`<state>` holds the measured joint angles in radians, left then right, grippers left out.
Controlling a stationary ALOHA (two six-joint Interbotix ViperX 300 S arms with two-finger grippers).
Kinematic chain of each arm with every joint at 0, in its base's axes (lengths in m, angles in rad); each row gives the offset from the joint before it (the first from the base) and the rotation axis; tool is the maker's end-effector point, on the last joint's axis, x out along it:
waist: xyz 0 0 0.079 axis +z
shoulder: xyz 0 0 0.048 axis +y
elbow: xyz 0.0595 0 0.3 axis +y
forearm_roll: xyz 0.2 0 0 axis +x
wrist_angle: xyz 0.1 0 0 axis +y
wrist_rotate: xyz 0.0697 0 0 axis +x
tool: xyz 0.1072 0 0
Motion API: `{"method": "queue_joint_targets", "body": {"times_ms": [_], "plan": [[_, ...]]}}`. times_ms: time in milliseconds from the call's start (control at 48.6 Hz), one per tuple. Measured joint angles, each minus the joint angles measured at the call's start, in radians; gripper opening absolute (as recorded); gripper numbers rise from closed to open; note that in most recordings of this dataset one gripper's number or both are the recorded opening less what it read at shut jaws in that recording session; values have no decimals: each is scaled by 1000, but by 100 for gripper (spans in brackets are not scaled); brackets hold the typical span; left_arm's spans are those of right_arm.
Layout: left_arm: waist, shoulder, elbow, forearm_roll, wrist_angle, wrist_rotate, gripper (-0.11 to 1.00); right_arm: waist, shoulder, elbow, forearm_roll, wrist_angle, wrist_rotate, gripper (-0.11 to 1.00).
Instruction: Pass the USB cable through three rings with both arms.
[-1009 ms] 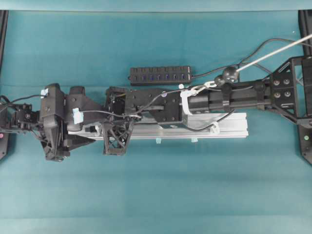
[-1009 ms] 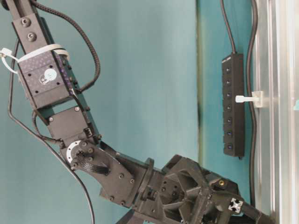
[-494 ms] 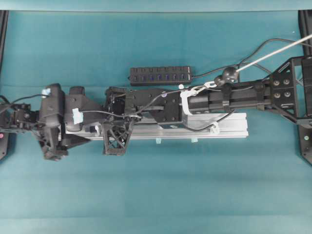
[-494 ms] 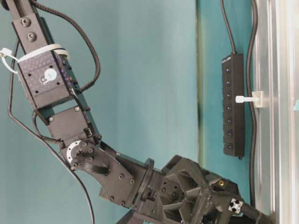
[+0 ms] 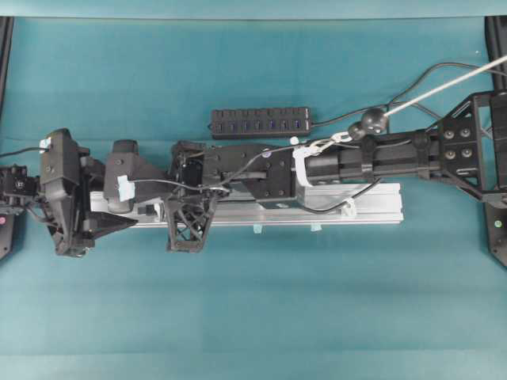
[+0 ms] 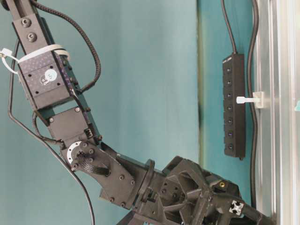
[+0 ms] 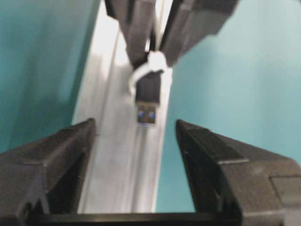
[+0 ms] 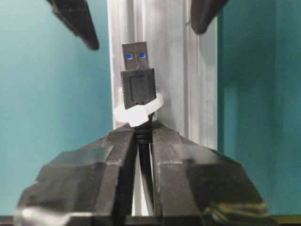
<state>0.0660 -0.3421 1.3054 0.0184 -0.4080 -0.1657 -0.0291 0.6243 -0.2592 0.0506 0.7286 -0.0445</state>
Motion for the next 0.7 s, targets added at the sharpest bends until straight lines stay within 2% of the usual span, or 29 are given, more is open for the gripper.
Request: {"method": "queue_joint_targets", "body": {"times_ms": [350,700], "plan": [[-3,77,-12,0,-74,0,71,0,-2,6,0,-15,35,-7],[-3,144,-37,0,-114,-2,60,0,-3,8,0,-18,35,-7]]}}
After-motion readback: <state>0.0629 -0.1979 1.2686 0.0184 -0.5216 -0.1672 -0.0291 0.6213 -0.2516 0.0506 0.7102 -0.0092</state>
